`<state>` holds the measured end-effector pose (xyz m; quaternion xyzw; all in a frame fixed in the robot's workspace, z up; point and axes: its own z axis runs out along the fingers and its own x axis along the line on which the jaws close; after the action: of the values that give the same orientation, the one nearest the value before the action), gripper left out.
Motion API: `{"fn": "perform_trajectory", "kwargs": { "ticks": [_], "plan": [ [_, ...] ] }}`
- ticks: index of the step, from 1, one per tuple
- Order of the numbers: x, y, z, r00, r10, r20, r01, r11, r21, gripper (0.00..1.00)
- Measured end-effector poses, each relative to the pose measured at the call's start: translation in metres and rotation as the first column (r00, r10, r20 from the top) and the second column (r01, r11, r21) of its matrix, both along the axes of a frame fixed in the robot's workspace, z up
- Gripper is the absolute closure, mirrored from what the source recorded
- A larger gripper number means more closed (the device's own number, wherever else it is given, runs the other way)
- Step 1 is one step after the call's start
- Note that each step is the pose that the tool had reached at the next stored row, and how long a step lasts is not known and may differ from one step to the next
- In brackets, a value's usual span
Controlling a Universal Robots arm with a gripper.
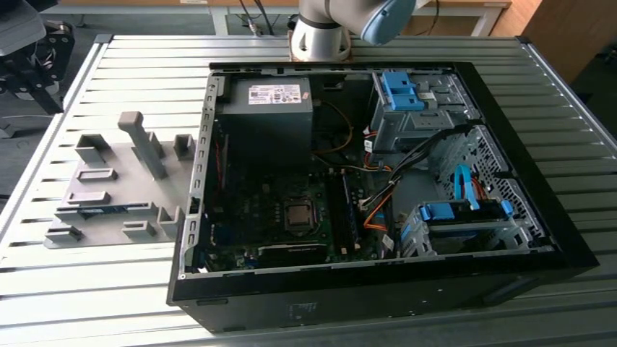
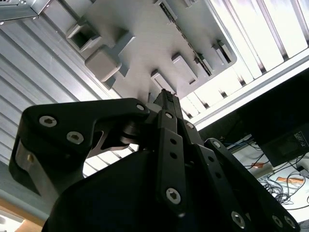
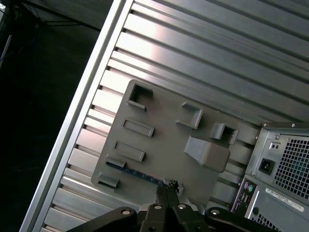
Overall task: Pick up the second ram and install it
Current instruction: 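Pick up the second ram and move it above second insertion slot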
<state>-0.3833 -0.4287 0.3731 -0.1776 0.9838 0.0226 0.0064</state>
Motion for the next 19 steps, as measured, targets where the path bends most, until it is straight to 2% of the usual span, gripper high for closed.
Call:
{"fn": "perform_trajectory", "kwargs": {
  "ticks": [6,10,14,19],
  "plan": [
    [0.0000,-0.0001,0.0000,1.0000,0.008,-0.0001,-0.008,1.0000,-0.0001,0.89],
    [0.0000,-0.0002,-0.0002,0.9977,0.067,-0.0001,-0.067,0.9977,0.0000,0.89],
    [0.0000,-0.0003,-0.0006,0.9901,0.140,0.0001,-0.140,0.9901,0.0000,0.89],
    [-0.0002,-0.0003,-0.0007,0.9761,0.217,-0.0002,-0.217,0.9761,-0.0009,0.89]
  ]
}}
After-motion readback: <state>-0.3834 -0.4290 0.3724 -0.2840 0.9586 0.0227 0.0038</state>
